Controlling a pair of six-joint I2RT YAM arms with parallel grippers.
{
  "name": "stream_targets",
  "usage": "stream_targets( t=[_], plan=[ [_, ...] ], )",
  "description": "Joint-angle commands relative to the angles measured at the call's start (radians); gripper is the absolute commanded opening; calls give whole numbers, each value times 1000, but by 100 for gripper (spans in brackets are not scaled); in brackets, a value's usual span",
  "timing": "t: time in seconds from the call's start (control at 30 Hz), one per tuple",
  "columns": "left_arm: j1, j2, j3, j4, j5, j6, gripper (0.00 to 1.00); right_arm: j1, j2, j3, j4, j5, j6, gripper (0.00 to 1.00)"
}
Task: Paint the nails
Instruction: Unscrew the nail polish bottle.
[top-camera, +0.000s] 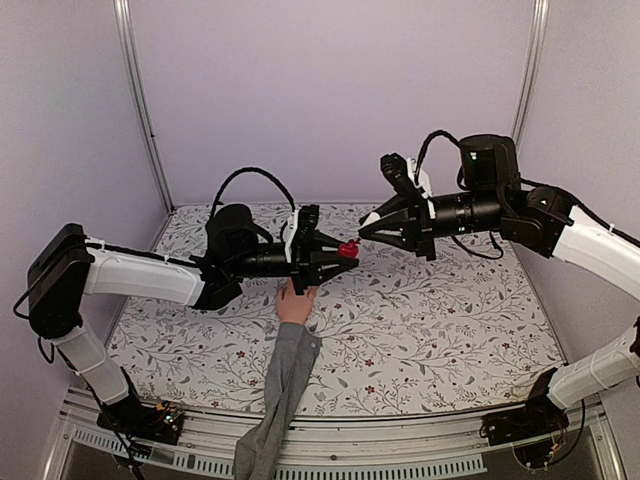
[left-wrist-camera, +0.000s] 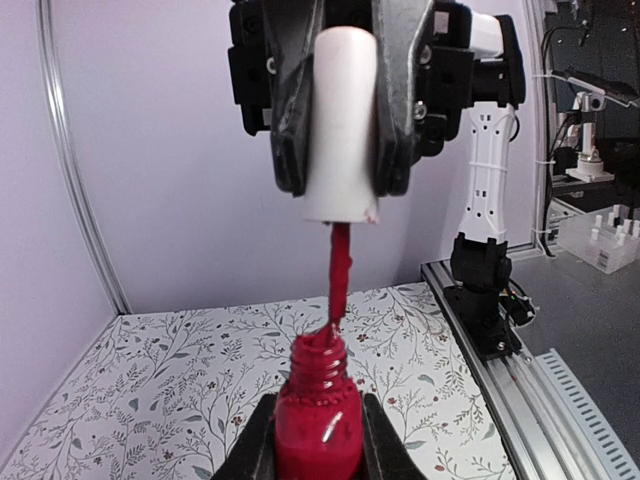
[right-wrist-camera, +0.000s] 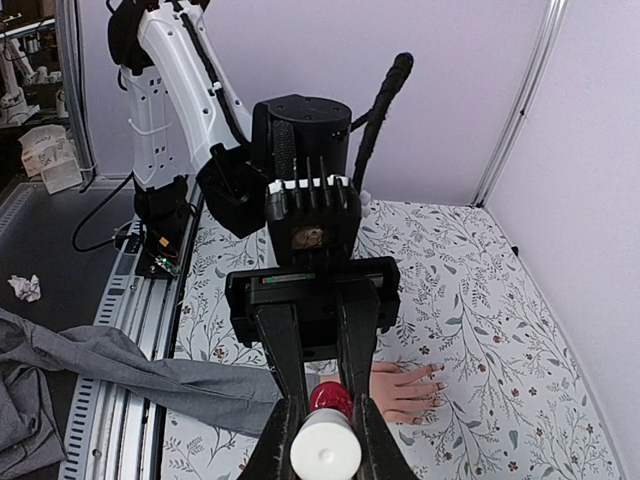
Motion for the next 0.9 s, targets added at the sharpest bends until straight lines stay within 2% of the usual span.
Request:
stream_targets(
  t=[0.0,0.87],
  plan=[
    [7,8,14,7,-4,-2,0,1,-31,-7,-9,22,-10,0],
    [5,12,19,-15,-7,10,0,0,-37,-5,-9,38,-16,0]
  ],
)
